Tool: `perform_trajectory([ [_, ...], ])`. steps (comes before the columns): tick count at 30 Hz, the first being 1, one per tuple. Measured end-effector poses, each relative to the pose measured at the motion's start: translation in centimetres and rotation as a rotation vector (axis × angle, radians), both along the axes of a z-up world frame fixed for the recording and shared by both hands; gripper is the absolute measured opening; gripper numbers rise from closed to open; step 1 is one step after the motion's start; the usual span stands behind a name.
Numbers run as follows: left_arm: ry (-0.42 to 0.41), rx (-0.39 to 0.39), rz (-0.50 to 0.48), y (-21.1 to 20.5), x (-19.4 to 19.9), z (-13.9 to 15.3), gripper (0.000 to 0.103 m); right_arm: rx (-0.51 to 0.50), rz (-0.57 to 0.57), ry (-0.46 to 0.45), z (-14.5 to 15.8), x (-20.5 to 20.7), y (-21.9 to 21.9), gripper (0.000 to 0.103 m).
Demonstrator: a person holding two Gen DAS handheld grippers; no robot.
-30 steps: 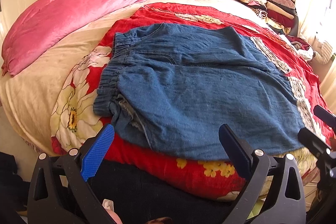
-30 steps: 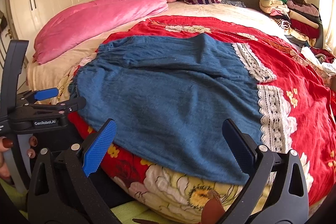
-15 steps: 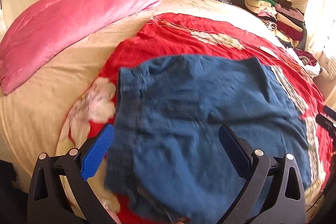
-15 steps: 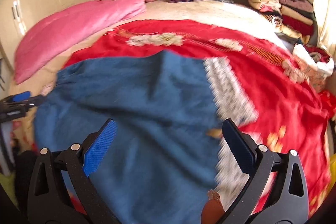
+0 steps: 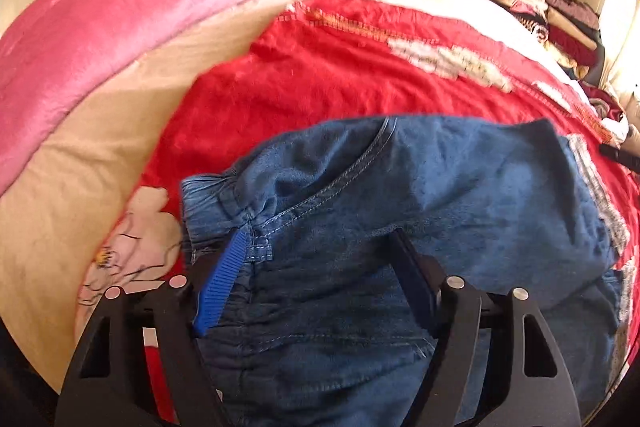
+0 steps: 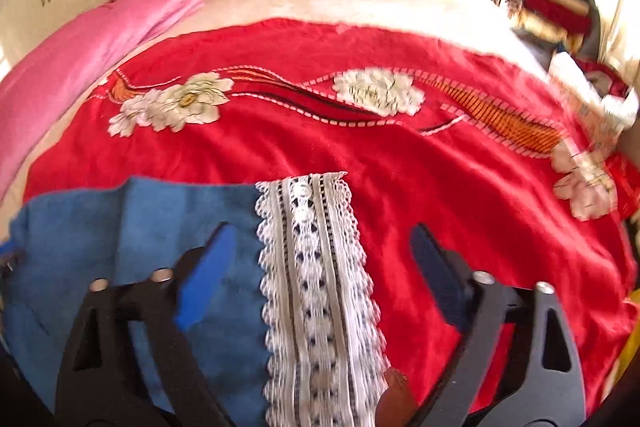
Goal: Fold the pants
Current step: 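Grasp the lace leg hem with the right gripper while the left gripper grasps the waistband, then lift the lace hem with the right gripper and carry it toward the left gripper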
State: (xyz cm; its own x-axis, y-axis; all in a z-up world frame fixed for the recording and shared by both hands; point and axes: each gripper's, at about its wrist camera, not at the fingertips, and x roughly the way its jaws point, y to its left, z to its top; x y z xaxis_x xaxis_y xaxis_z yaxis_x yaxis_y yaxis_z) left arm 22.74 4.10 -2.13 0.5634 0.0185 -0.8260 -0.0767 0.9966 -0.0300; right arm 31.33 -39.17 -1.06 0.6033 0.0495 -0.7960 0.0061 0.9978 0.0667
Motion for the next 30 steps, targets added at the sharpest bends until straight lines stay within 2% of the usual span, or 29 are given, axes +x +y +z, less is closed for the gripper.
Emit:
perform_trajectory([
  [3, 0.016, 0.020, -0.008, -0.2, 0.3, -1.1, 0.072, 0.002, 0.014, 0.026, -1.1, 1.9, -0.1, 0.067],
  [5, 0.011, 0.028, -0.011, -0.3, 0.4, -1.2, 0.072, -0.015, 0.018, 0.048, -1.9, 2.8, 0.0, 0.065],
  [6, 0.010, 0.029, -0.012, -0.3, 0.4, -1.2, 0.072, -0.026, 0.017, 0.067, -2.4, 3.3, 0.1, 0.059],
  [7, 0.010, 0.029, -0.012, -0.3, 0.4, -1.2, 0.072, -0.028, 0.021, 0.087, -3.0, 3.7, 0.2, 0.045],
  [8, 0.010, 0.029, -0.011, -0.3, 0.3, -1.2, 0.072, -0.004, 0.051, 0.117, -3.8, 3.9, 0.5, 0.037],
  [9, 0.008, 0.030, -0.011, -0.3, 0.3, -1.2, 0.072, 0.016, 0.075, 0.120, -4.2, 3.8, 0.8, 0.031],
  [10, 0.010, 0.030, -0.012, -0.3, 0.4, -1.2, 0.072, 0.011, 0.082, 0.112, -4.2, 3.7, 1.0, 0.015],
  [11, 0.008, 0.032, -0.013, -0.3, 0.4, -1.2, 0.072, 0.036, 0.099, 0.104, -4.0, 3.5, 1.0, 0.006],
  [13, 0.006, 0.027, -0.012, -0.1, 0.5, -1.2, 0.072, 0.062, 0.094, 0.073, -3.3, 2.9, 0.6, 0.006],
  [15, 0.004, 0.026, -0.012, -0.1, 0.5, -1.2, 0.072, -0.002, 0.051, 0.019, -2.2, 2.2, -0.1, 0.006],
  [17, 0.003, 0.031, -0.013, -0.2, 0.3, -1.3, 0.073, -0.018, 0.024, 0.009, -2.2, 2.0, -0.8, 0.011],
  [19, 0.002, 0.034, -0.011, -0.3, 0.4, -1.4, 0.074, -0.136, 0.019, 0.050, -3.4, 2.3, 0.1, 0.029],
  [20, 0.000, 0.032, -0.011, -0.3, 0.2, -1.5, 0.074, -0.178, 0.020, 0.059, -3.7, 2.5, 0.4, 0.033],
  [22, -0.002, 0.026, -0.014, -0.1, 0.2, -1.4, 0.074, -0.196, 0.012, 0.054, -3.5, 2.4, 0.5, 0.042],
  [26, -0.009, -0.040, -0.030, 0.9, -0.4, -0.3, 0.074, -0.205, -0.022, -0.097, 0.6, 0.2, 0.6, 0.056],
  [28, -0.054, -0.090, -0.025, 2.0, -1.1, 1.2, 0.076, -0.199, 0.022, -0.165, 2.7, -1.1, 1.8, 0.069],
  [30, -0.105, -0.081, -0.004, 3.3, -1.5, 2.7, 0.081, -0.186, 0.134, -0.201, 4.4, -2.1, 4.4, 0.072],
])
